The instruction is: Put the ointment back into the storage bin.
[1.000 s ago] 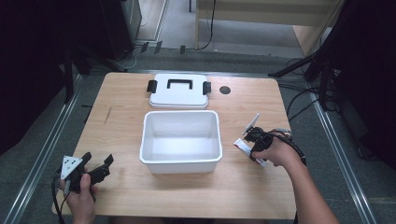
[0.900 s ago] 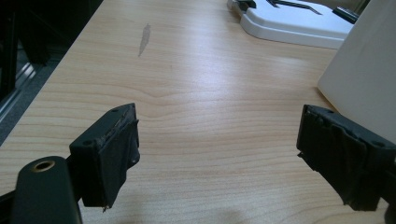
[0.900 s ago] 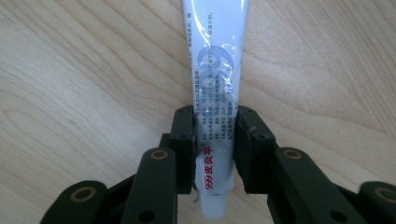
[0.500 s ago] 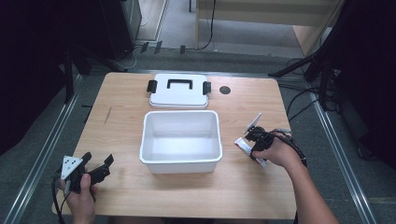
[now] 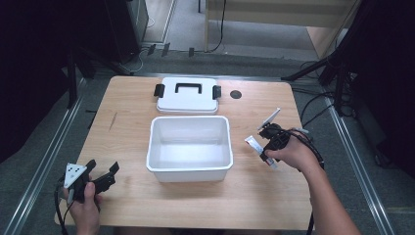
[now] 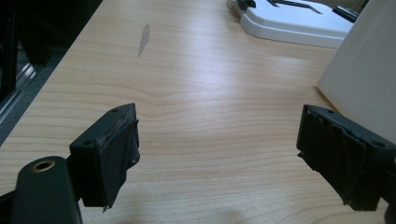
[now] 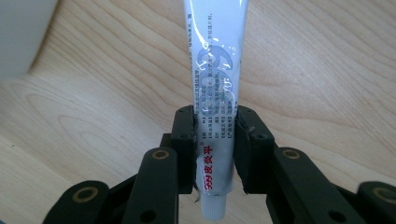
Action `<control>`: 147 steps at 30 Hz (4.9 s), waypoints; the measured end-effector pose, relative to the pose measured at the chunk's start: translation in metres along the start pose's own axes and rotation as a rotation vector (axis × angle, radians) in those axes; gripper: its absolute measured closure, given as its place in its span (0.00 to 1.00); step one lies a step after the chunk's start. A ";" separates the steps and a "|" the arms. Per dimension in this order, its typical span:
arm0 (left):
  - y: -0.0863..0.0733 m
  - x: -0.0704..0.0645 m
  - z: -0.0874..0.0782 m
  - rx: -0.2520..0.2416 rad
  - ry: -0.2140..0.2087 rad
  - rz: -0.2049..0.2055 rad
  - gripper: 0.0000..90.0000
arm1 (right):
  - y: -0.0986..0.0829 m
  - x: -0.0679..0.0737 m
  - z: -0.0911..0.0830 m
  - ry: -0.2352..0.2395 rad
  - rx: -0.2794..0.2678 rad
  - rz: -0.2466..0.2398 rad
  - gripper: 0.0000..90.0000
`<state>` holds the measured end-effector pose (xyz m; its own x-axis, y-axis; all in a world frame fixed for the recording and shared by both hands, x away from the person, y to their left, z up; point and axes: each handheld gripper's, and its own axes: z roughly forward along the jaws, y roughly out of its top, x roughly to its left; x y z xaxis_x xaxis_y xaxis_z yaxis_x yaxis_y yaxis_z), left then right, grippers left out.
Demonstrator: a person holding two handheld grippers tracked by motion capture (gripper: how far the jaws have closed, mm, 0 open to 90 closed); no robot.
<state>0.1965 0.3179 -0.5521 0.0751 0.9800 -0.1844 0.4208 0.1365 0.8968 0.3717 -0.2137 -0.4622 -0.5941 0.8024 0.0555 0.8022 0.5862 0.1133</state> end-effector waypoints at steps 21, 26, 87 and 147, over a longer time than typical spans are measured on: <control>0.000 0.000 0.000 -0.002 0.002 0.004 0.15 | 0.011 0.005 -0.048 0.042 -0.036 0.038 0.80; 0.000 0.000 0.000 -0.001 0.002 0.003 0.15 | 0.016 0.009 -0.056 0.049 -0.051 0.022 0.80; 0.001 0.002 0.001 0.002 -0.009 -0.022 0.15 | 0.107 0.112 -0.070 0.137 -0.049 -0.122 0.80; 0.001 0.003 0.001 0.013 -0.013 -0.024 0.15 | 0.105 0.126 -0.015 -0.012 -0.118 -0.334 0.66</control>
<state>0.1981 0.3205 -0.5523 0.0770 0.9745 -0.2109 0.4346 0.1575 0.8868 0.3807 -0.0527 -0.4284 -0.8215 0.5700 -0.0153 0.5508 0.8001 0.2375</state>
